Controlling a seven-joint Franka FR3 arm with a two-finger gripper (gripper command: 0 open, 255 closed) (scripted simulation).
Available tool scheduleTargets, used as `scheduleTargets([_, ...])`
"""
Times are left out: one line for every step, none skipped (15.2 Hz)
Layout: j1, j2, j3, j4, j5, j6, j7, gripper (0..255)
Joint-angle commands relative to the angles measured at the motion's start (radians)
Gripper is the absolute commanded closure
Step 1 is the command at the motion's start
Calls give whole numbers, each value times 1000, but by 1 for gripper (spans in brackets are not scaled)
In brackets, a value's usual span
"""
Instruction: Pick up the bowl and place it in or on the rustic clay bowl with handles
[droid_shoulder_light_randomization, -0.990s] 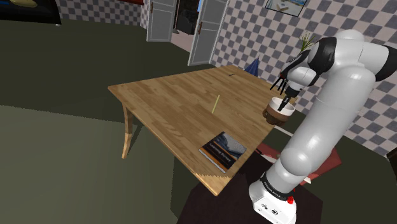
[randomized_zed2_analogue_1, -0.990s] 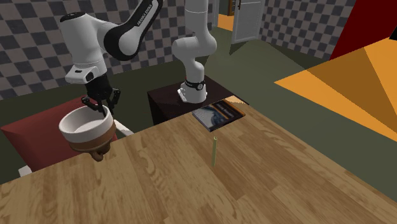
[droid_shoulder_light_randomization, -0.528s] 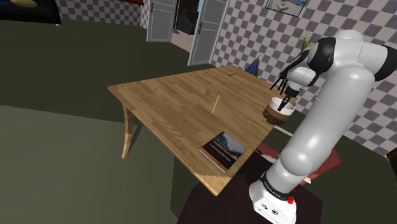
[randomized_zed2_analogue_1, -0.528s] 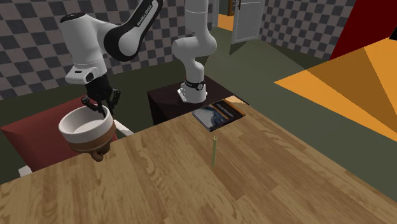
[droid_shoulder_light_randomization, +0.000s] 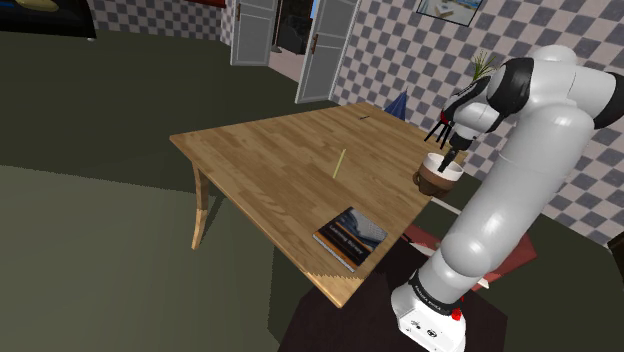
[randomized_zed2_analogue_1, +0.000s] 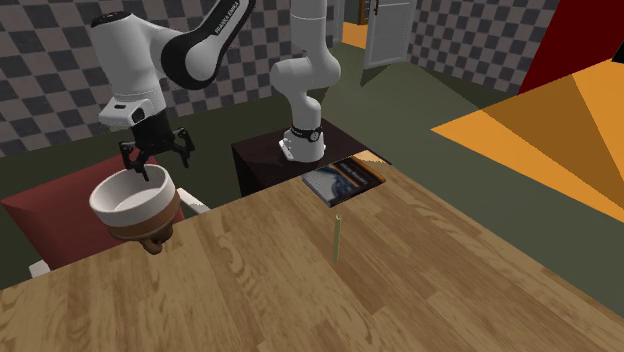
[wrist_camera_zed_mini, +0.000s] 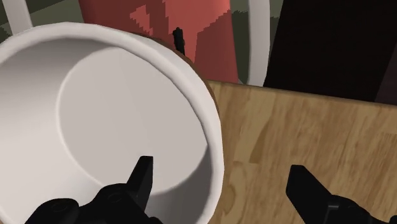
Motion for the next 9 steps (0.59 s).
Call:
scheduleTargets([27, -58, -21, 22, -65, -50, 44, 0])
scheduleTargets([34, -79, -24, 36, -87, -74, 60, 0])
scheduleTargets([32, -79, -22, 36, -88, -74, 60, 0])
scheduleTargets([32, -79, -22, 36, -88, -74, 60, 0])
scheduleTargets([32, -79, -22, 36, -88, -74, 60, 0])
scheduleTargets([31, -79, -22, 36, -88, -74, 60, 0])
scheduleTargets([31, -79, -22, 36, -88, -74, 60, 0])
scheduleTargets([31, -79, -22, 36, -88, -74, 60, 0])
scheduleTargets([31, -79, -22, 36, -88, -74, 60, 0])
